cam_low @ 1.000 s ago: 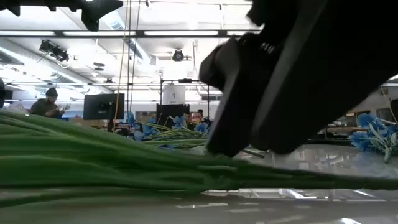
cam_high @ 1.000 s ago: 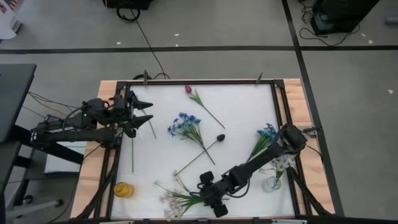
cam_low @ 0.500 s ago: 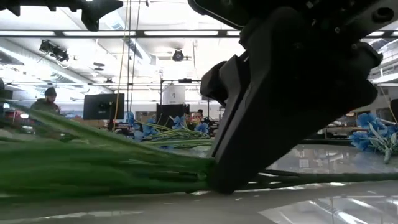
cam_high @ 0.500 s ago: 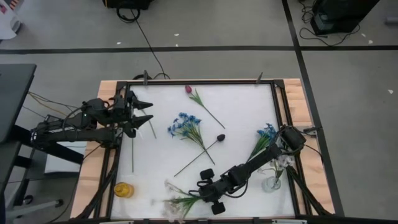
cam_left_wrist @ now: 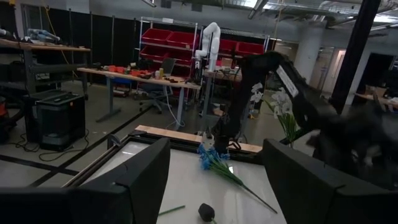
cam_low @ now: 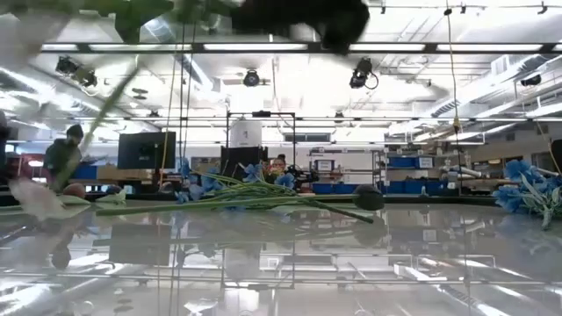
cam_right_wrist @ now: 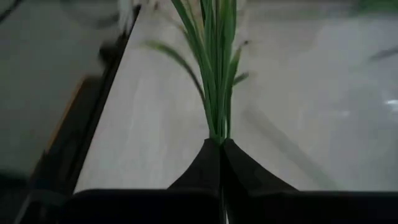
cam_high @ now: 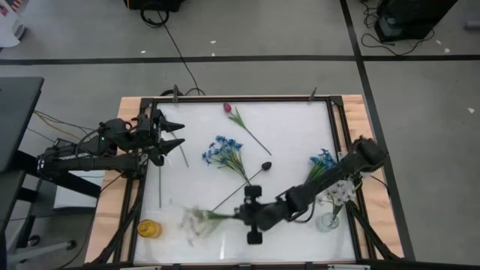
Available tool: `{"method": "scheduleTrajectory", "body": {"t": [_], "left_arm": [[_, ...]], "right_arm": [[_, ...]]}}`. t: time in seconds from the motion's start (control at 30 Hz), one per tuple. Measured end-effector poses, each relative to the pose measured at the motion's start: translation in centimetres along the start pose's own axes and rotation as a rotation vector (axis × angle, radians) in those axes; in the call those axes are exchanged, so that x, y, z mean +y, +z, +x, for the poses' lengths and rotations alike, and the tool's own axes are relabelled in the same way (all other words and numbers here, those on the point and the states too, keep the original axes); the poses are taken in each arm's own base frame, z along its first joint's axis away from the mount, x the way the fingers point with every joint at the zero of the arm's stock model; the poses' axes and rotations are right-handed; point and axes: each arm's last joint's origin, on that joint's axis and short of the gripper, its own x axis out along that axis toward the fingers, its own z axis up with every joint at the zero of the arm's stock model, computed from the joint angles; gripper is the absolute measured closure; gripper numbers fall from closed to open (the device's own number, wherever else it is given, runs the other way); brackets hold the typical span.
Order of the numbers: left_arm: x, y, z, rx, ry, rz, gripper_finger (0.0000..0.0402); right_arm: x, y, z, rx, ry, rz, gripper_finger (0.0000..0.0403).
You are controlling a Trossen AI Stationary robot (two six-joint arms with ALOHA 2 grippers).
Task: Sort flowers into vase by color
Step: Put the white flowers into the transparent vase
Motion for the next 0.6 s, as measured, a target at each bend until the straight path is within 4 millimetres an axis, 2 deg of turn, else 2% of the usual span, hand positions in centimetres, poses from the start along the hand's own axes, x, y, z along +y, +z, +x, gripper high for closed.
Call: {"method": "scheduleTrajectory", "body": {"t": [0.17,0.3,0.43,0.6], "left_arm": [[0.0,0.0,0.0,0.000,0.000,0.000,0.0141],[0.0,0.0,0.0,0.000,0.000,0.000,0.0141],[0.0,0.0,0.0,0.000,0.000,0.000,0.0141],[0.0,0.0,0.0,0.000,0.000,0.000,0.0141]], "right_arm": [[-2.0,4.1,-4.3,-0.169,-0.106,0.035,0.0398],[-3.9,5.6,-6.8,-0.209,-0.193,0.090,0.0398],[-5.9,4.5,-7.1,-0.064,-0.287,0.148,0.0398],[-6.3,1.5,-5.1,0.197,-0.286,0.151,0.0398]]}}
